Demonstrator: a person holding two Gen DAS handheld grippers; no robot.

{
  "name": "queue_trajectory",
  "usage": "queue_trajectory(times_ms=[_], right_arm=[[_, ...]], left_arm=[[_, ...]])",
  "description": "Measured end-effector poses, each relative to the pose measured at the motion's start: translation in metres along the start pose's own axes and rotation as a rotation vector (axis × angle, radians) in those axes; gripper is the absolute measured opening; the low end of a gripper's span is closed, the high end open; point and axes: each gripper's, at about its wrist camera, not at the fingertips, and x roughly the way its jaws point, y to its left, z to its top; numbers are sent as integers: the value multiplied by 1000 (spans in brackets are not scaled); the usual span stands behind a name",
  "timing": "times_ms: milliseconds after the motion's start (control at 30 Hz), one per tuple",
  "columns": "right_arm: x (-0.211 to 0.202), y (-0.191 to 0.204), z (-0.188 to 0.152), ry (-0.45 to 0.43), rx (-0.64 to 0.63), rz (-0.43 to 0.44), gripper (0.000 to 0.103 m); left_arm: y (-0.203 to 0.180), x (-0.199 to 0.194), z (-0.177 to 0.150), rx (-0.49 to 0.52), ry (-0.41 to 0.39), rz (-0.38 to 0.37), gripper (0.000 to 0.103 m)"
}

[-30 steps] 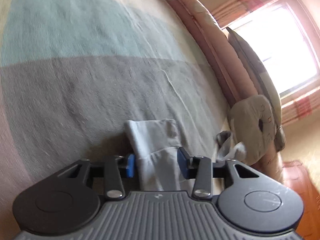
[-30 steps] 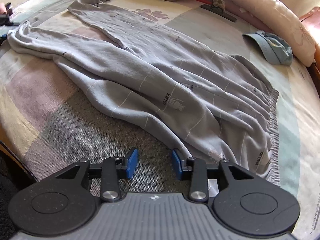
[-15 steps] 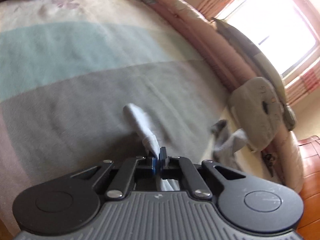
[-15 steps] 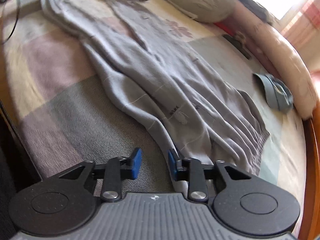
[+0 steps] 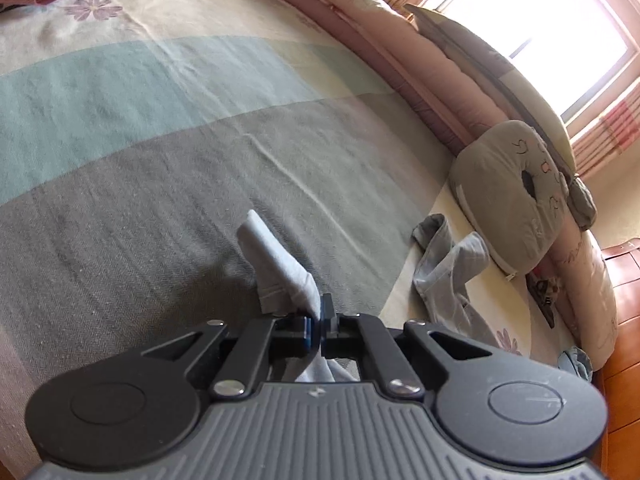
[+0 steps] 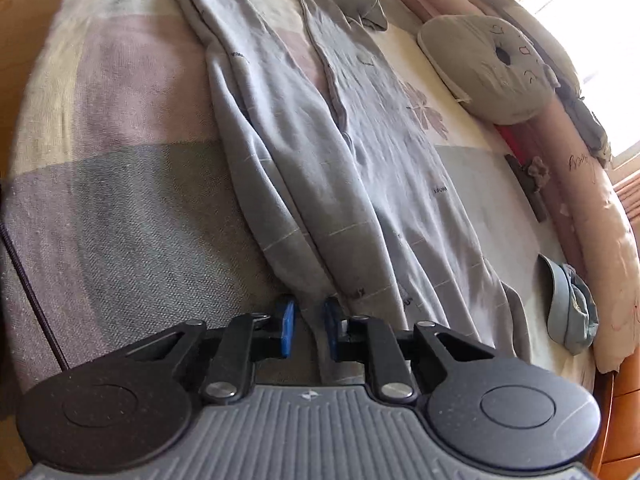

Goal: Fold clothes

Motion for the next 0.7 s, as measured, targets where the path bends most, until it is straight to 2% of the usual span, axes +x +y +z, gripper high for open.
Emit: queue_trajectory(times_ms=[100,500,700], right_arm=[[-11,-10,4,14,64,75,3],[-59,-36,4,61,288,421,3],[-56,-33,-1,119,335,532,3]], left_arm=[[0,-9,4,1,-12,19,2],[9,-54,13,24,-11,93,2],[34,-64,13,-16,3,144,2]])
